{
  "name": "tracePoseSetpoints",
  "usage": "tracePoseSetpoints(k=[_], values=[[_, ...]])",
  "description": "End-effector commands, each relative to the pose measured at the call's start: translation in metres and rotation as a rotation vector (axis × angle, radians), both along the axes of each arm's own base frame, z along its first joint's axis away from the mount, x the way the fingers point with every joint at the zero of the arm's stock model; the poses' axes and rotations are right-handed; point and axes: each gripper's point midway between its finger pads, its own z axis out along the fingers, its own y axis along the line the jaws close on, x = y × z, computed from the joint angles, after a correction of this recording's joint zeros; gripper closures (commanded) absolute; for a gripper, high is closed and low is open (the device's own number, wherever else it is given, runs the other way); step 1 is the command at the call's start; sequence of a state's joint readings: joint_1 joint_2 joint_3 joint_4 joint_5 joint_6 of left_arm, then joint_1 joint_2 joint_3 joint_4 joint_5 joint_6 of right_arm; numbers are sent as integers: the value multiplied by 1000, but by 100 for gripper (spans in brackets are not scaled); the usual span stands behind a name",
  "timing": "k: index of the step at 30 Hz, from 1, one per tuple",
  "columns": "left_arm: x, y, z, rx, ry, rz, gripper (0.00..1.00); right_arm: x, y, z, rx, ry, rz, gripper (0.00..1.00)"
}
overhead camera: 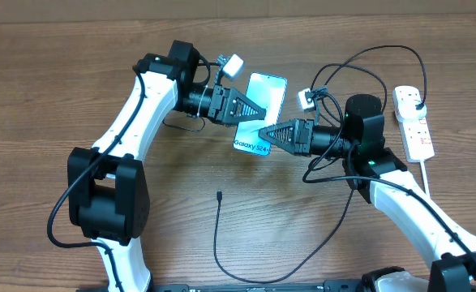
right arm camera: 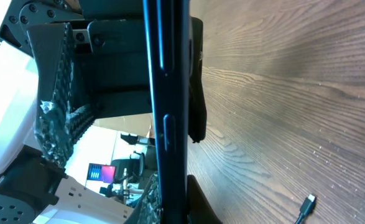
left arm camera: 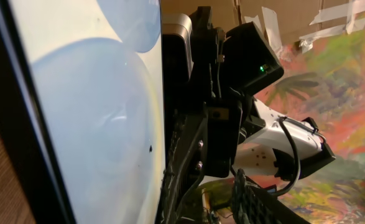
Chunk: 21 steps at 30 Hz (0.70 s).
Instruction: Plug charger to phone and switch on socket
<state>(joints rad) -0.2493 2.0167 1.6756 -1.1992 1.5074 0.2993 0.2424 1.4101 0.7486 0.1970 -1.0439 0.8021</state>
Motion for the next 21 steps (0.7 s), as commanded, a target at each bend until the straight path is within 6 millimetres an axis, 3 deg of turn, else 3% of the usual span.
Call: tracePoseSetpoints(k=[1, 13, 17, 21], values=[[-8, -1, 39, -101, -99, -13, 43, -1, -1, -3, -6, 27, -3, 96], [-14, -8, 39, -101, -93, -34, 64, -17, 3, 3, 35, 38, 92, 96], [-16, -9, 39, -101, -91, -39, 80, -19, 3, -1, 29, 69, 92, 96], [-16, -9, 39, -101, -91, -39, 81, -22, 3, -3, 26, 74, 105, 96]])
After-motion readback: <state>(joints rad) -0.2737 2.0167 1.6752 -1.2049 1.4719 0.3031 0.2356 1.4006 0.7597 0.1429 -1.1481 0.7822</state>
